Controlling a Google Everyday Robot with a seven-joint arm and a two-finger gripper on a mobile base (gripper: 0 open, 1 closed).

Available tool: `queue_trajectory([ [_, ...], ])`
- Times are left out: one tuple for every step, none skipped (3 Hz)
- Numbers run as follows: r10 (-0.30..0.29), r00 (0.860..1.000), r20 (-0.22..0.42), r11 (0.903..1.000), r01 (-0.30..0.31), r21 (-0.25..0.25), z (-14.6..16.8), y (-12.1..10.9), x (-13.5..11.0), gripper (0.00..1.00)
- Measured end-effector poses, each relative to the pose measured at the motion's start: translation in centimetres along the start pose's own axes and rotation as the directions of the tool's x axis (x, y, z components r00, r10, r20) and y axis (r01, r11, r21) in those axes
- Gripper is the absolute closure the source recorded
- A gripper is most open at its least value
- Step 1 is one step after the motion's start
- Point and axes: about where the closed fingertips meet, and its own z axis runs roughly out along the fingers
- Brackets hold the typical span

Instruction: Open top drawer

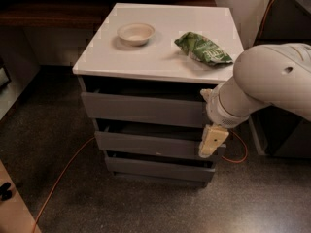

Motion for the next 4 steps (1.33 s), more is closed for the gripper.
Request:
queue_trajectory([
  [-0.007,1.000,0.004,1.0000,0.007,0.004,1.7,-0.8,0.3,0.00],
  [-0.027,1.000,0.007,0.9994,0.027,0.019,6.0,-3.1,0.7,0.00],
  [-0.056,0.998,0.010,0.9982,0.056,0.019,10.2,-5.2,0.5,0.00],
  [-0.083,0.997,0.008,0.9965,0.083,0.004,14.4,-6.9,0.3,0.00],
])
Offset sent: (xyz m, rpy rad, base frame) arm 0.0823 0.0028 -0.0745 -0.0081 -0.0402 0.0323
